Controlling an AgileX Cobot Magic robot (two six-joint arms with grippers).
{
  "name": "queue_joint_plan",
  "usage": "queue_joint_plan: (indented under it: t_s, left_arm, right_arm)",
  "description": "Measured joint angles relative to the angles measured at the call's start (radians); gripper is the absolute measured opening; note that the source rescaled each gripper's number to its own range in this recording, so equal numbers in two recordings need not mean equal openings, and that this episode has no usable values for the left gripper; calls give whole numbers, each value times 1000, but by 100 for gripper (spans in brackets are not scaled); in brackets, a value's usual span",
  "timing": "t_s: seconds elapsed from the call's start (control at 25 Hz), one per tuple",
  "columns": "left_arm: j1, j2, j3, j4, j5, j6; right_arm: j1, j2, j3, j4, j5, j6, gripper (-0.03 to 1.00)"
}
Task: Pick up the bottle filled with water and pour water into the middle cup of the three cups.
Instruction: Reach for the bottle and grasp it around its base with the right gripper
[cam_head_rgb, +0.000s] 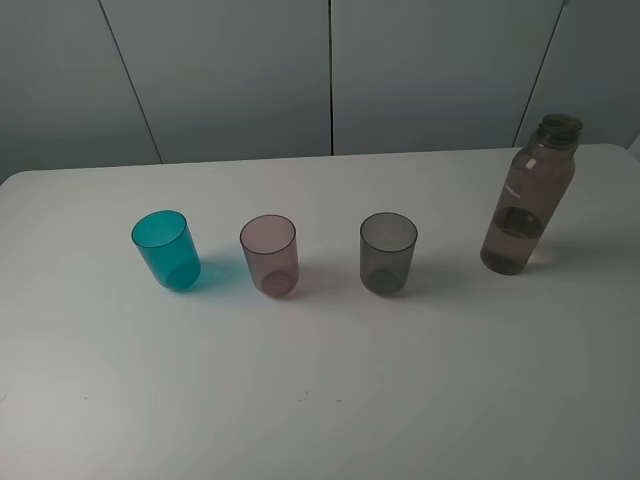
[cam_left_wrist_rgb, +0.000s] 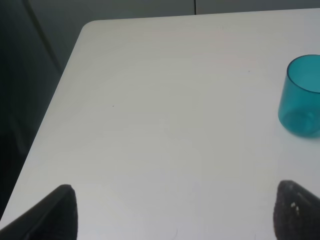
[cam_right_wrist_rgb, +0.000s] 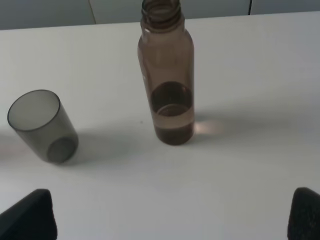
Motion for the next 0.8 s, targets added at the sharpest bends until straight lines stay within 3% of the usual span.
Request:
queue_joint_plan:
  t_s: [0.4,0.8]
  left_arm:
    - [0,0,0,0,0,0]
    - [0,0,0,0,0,6]
  right_arm:
    - [0,297,-27,42,-247,-29,100]
    - [12,376,158,80,-480,-90,100]
